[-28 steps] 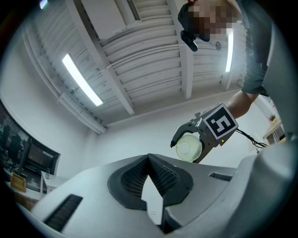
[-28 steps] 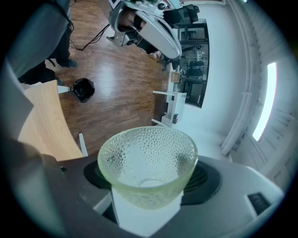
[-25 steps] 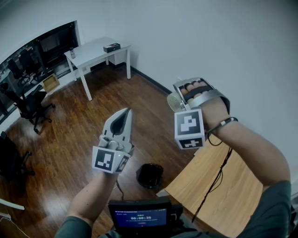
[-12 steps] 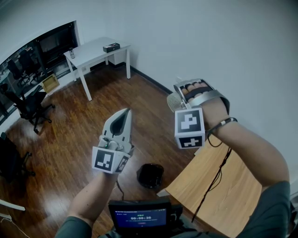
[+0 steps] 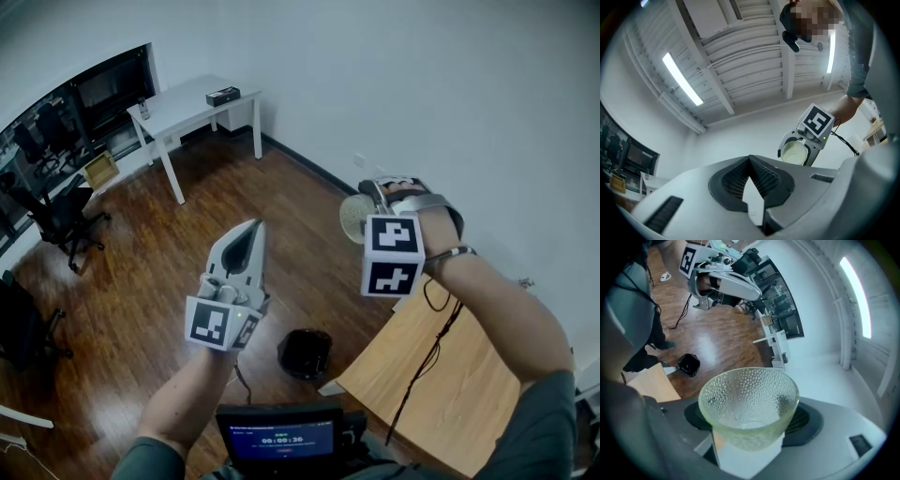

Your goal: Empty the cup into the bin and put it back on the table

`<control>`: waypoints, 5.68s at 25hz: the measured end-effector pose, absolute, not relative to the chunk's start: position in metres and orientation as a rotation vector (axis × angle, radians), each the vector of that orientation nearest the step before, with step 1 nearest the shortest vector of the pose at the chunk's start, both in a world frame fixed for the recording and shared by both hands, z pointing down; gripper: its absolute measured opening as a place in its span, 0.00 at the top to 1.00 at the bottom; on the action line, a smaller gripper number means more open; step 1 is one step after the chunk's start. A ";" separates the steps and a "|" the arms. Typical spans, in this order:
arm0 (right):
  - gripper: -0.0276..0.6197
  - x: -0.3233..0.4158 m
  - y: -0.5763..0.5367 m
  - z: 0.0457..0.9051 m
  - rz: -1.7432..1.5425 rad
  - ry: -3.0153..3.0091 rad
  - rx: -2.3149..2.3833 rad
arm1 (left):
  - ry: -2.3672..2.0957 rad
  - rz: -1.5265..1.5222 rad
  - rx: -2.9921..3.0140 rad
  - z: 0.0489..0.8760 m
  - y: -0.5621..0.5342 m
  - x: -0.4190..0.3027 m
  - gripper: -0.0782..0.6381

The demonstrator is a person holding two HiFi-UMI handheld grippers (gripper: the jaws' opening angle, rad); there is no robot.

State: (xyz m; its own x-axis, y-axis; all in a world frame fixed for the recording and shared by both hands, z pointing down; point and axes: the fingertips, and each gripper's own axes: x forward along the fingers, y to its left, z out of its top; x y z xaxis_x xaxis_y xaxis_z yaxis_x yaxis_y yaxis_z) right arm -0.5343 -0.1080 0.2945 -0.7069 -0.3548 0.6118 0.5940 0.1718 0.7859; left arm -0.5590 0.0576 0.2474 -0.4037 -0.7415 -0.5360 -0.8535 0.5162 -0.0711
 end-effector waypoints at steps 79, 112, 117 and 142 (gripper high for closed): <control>0.34 -0.453 -0.063 0.310 -0.122 -2.710 -0.209 | 2.077 0.424 -1.614 0.260 0.053 -0.516 0.89; 0.34 -0.108 -0.144 0.333 0.099 -2.752 0.259 | 2.025 0.322 -2.280 0.296 -0.125 -0.204 0.89; 0.34 -0.062 -0.150 0.340 0.116 -2.744 0.337 | 1.956 0.326 -2.342 0.296 -0.141 -0.155 0.89; 0.34 0.103 -0.189 0.352 0.165 -2.704 0.669 | 1.715 0.193 -2.602 0.320 -0.214 0.001 0.89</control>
